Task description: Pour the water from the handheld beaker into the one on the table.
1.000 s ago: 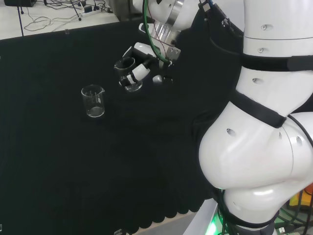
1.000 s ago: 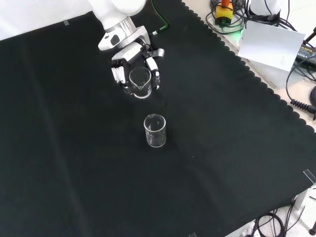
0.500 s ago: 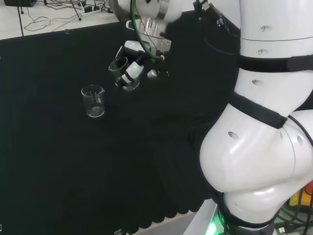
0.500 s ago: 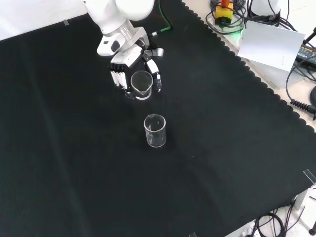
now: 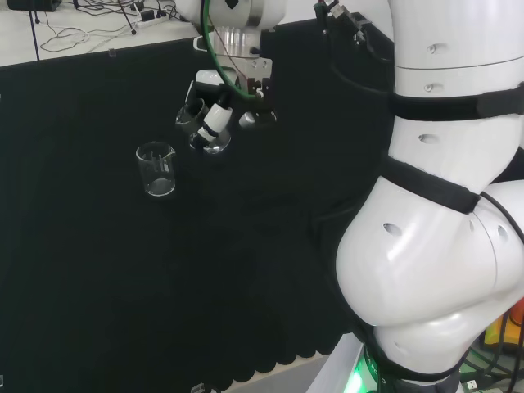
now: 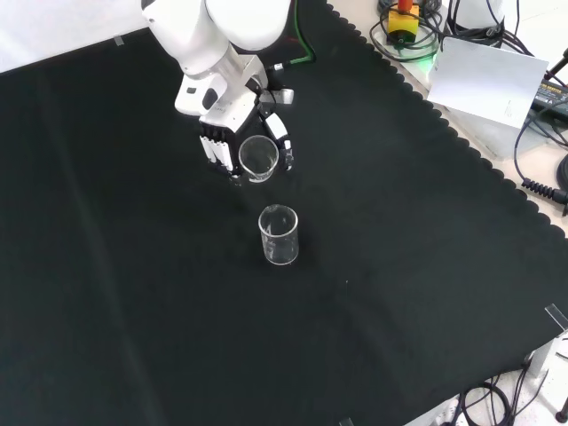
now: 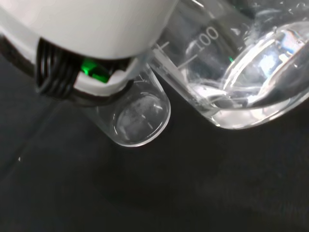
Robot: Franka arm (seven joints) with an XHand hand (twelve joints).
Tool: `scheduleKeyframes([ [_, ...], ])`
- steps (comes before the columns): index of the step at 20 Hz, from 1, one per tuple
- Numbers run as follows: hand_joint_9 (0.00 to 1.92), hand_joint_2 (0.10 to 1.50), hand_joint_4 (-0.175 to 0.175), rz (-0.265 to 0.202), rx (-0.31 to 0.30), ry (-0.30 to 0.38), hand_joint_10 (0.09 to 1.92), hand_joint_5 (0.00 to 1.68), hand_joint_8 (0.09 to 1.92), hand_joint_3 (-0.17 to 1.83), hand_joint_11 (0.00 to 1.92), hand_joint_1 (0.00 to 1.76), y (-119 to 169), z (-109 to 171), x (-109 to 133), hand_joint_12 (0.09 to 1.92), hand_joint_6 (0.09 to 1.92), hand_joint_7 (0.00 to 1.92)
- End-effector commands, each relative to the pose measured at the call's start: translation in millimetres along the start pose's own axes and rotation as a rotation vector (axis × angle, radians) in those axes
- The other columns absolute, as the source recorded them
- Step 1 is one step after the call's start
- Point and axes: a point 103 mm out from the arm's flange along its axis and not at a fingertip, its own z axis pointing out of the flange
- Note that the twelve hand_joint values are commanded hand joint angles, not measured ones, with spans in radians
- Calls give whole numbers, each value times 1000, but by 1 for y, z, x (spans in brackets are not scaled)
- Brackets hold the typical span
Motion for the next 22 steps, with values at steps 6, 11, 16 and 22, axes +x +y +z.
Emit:
scheduleKeyframes([
  [6, 1657, 632, -175, -4, 103, -89, 87, 1317, 533, 656, 1156, 1315, 8, 3, 20, 835, 564, 1372],
  [11, 1657, 632, -175, -3, 131, -129, 87, 1317, 533, 657, 1154, 1315, 11, 3, 28, 841, 565, 1372],
  [16, 1656, 632, -175, 6, 160, -168, 87, 1317, 533, 658, 1153, 1315, 14, 1, 35, 846, 565, 1372],
  [22, 1655, 632, -175, 44, 204, -206, 87, 1316, 535, 658, 1150, 1315, 16, -4, 34, 850, 567, 1371],
])
